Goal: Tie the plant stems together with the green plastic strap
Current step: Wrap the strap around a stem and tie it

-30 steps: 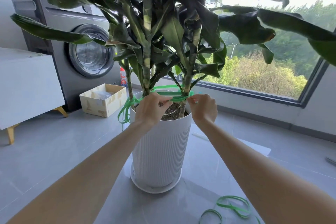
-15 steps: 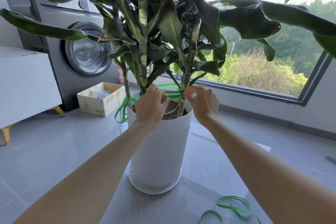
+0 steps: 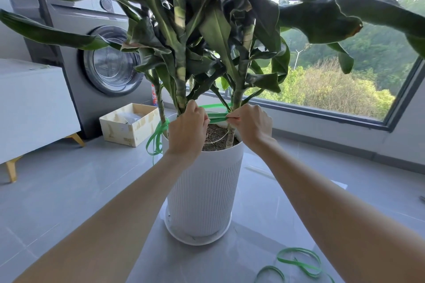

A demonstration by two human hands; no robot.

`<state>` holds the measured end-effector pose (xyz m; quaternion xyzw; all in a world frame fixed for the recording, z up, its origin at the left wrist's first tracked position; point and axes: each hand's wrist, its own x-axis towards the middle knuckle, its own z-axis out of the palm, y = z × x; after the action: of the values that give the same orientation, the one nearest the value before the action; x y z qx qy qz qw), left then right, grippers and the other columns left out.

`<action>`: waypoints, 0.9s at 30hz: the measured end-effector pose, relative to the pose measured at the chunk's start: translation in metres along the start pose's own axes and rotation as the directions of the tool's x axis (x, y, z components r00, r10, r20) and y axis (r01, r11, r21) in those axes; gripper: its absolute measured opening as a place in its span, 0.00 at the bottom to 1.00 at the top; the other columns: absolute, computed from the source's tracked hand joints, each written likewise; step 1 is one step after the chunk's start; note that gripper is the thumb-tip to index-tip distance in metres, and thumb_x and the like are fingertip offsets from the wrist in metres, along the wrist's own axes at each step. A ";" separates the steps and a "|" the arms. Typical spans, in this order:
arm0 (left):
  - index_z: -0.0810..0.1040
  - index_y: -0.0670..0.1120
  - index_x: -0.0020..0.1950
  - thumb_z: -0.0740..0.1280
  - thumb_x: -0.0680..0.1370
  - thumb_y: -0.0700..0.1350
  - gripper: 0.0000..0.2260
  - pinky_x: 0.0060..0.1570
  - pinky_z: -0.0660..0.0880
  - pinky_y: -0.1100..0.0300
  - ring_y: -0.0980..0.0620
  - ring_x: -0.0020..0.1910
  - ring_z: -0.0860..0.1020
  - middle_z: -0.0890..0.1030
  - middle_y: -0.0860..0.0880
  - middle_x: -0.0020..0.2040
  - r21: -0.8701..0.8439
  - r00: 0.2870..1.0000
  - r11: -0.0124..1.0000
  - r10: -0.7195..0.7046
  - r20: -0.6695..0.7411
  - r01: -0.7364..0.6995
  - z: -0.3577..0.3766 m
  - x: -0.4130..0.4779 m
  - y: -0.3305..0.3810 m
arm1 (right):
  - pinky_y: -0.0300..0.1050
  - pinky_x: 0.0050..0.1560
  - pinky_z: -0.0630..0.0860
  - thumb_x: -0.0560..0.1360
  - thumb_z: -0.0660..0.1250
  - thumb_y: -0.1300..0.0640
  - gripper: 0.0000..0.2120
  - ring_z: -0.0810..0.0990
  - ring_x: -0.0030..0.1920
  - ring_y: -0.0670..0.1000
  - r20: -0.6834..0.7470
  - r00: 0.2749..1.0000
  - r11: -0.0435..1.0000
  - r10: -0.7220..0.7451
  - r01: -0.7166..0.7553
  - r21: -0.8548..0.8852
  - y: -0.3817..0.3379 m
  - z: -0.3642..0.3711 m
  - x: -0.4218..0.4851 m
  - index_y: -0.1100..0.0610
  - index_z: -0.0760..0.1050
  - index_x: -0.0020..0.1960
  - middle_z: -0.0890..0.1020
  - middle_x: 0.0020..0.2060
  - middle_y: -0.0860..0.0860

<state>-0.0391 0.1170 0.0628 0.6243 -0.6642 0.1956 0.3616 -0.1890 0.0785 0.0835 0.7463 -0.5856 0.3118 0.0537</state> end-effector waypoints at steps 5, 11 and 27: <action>0.78 0.45 0.46 0.64 0.78 0.47 0.08 0.26 0.62 0.64 0.51 0.34 0.78 0.74 0.50 0.49 0.011 0.996 0.995 0.094 -0.003 -0.094 -0.011 -0.008 -0.020 | 0.45 0.42 0.77 0.72 0.72 0.50 0.11 0.81 0.46 0.53 0.020 0.999 0.993 0.042 -0.044 0.108 0.000 0.001 0.002 0.51 0.83 0.54 0.85 0.46 0.50; 0.78 0.46 0.43 0.64 0.76 0.47 0.07 0.31 0.67 0.61 0.50 0.32 0.77 0.76 0.53 0.43 0.037 0.992 0.992 0.122 0.026 -0.123 -0.024 -0.017 -0.042 | 0.51 0.45 0.80 0.70 0.74 0.51 0.11 0.82 0.43 0.54 0.045 0.993 0.972 0.105 -0.113 0.207 -0.009 0.008 0.008 0.51 0.84 0.51 0.85 0.45 0.51; 0.81 0.51 0.50 0.63 0.76 0.45 0.08 0.45 0.70 0.60 0.52 0.48 0.77 0.82 0.52 0.50 -0.094 0.850 0.951 -0.216 0.480 0.295 -0.011 -0.022 -0.059 | 0.37 0.29 0.66 0.73 0.70 0.47 0.17 0.73 0.26 0.48 -0.030 0.999 0.990 -0.020 0.024 0.139 -0.031 0.025 0.001 0.57 0.80 0.30 0.75 0.23 0.48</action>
<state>0.0196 0.1317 0.0432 0.7037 -0.6560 -0.0649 0.2651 -0.1511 0.0757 0.0729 0.7500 -0.5534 0.3619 0.0129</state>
